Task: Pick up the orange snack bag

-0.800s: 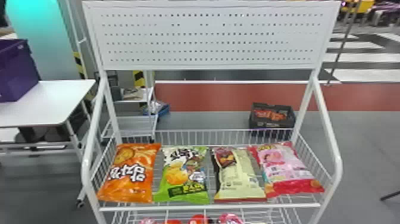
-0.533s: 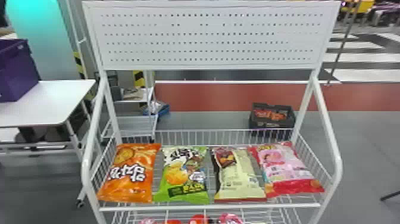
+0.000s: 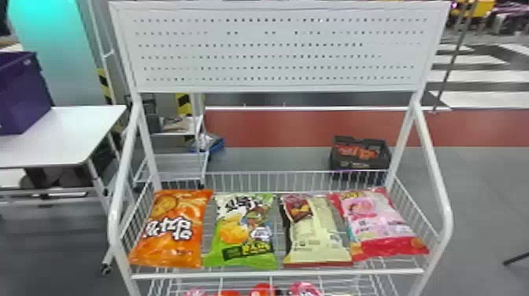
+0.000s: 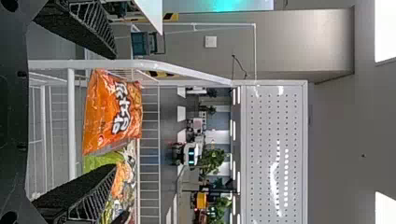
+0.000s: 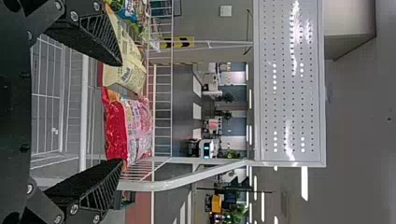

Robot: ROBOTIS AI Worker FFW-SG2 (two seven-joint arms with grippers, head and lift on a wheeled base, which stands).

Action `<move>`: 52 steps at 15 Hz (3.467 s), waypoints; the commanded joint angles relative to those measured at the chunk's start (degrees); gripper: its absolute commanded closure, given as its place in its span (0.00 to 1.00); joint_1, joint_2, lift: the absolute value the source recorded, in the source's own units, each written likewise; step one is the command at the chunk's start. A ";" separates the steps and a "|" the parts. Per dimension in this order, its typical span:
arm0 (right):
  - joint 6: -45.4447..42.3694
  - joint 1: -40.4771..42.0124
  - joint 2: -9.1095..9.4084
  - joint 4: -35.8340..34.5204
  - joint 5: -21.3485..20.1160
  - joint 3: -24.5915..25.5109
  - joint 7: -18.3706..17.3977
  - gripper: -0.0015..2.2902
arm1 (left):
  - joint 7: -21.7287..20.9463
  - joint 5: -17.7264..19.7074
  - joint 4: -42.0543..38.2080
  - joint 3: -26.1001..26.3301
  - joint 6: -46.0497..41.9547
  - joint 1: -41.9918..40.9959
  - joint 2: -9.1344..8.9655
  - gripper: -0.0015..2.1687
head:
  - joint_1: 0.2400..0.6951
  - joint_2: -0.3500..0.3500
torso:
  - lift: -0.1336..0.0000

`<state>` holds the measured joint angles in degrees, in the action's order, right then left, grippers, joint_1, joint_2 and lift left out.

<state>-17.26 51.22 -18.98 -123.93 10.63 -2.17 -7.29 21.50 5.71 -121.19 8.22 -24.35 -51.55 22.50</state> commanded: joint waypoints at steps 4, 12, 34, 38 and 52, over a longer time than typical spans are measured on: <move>-0.35 -0.07 0.00 0.18 -0.44 -0.55 0.00 0.07 | 0.03 0.27 0.96 3.03 7.96 8.31 -0.35 0.02 | 0.57 0.50 | 1.00; -1.05 -0.77 -0.18 1.06 -0.61 -1.61 0.00 0.07 | 0.12 2.29 10.45 8.92 28.18 29.84 -3.60 0.02 | 0.57 0.50 | 1.00; -1.41 -1.30 -0.44 1.68 -0.26 -1.52 -0.09 0.07 | -2.43 12.05 22.40 4.87 44.88 46.71 -5.98 0.61 | 0.57 0.50 | 1.00; -1.58 -1.30 -0.35 1.59 -0.35 -1.52 -0.09 0.07 | -2.25 12.66 16.69 4.61 44.88 43.64 -5.62 0.63 | 0.57 0.50 | 1.00; -1.93 -1.30 -0.79 2.20 -0.09 -1.52 -0.09 0.07 | -2.69 11.26 -7.66 0.48 31.69 15.34 1.41 0.62 | 0.57 0.50 | 1.00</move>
<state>-19.20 49.97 -19.77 -121.91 10.56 -3.69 -7.38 18.71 17.22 -128.33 8.85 9.18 -34.18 22.90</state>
